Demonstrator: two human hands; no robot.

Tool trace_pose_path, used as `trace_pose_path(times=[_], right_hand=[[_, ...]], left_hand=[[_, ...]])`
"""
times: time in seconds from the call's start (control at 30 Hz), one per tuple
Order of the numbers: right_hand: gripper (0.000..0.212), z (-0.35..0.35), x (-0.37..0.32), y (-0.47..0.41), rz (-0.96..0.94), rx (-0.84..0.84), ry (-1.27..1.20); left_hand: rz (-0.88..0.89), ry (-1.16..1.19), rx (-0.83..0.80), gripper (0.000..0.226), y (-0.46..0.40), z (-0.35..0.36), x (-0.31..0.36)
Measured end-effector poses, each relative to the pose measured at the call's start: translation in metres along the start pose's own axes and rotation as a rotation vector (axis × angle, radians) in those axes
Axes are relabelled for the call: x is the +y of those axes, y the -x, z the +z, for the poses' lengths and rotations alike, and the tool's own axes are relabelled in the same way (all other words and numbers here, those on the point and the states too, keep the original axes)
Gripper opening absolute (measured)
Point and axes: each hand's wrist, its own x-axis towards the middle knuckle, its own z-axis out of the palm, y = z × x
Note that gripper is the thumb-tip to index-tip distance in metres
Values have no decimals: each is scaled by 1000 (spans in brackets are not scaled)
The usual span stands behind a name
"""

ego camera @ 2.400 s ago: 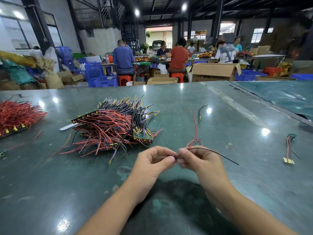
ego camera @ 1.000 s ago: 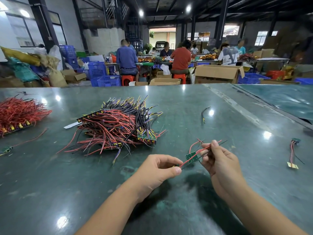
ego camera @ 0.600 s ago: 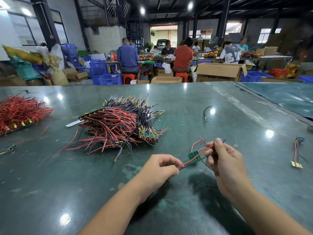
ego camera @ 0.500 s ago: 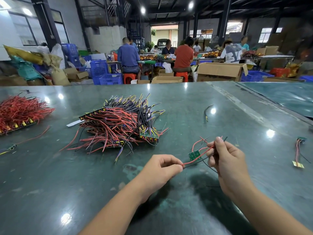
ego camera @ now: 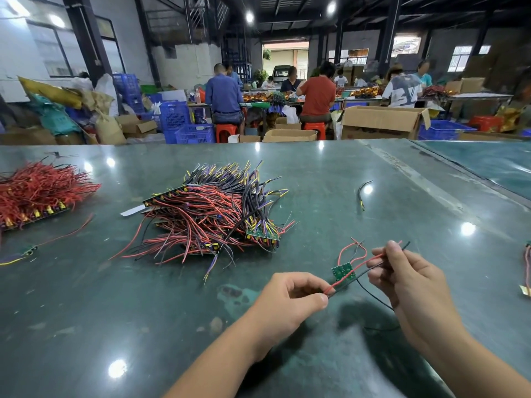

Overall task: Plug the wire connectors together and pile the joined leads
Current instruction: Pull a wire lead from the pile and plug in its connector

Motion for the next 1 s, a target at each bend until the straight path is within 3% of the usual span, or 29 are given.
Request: trace_pose_path(times=[0.1,0.23,0.33,0.43,0.5,0.6,0.7,0.77,0.83,1.0], right_hand=[[24,-2,-1,0,15,-83,2],[11,-1,0,9,-185,-226,548],[24,5,-5,20,-202,-370,628],[28,10,-4,27,-219,-484,776],[16,14,0,29,-200,-467,746],[18,16,-2,24,-161,-373,538],[21,2,-21,4,-239,-126,499],[22,-25,-38,-23,-359,120,709],[27,-57,-56,-48,-359,354,1019],[41,-100,-56,-65,17,441,1751]], left_hand=[[-2,37,43,20,-2,1,-2],[8,104,151,14,-7,0,-2],[3,128,200,17,-10,-1,-4],[25,160,100,15,-8,2,-5],[39,191,30,20,-8,5,-8],[50,158,43,37,-8,7,-10],[60,74,124,47,-7,4,-11],[81,64,195,34,-7,0,-11],[88,58,256,25,-9,-3,-10],[79,44,345,25,-11,-7,-8]])
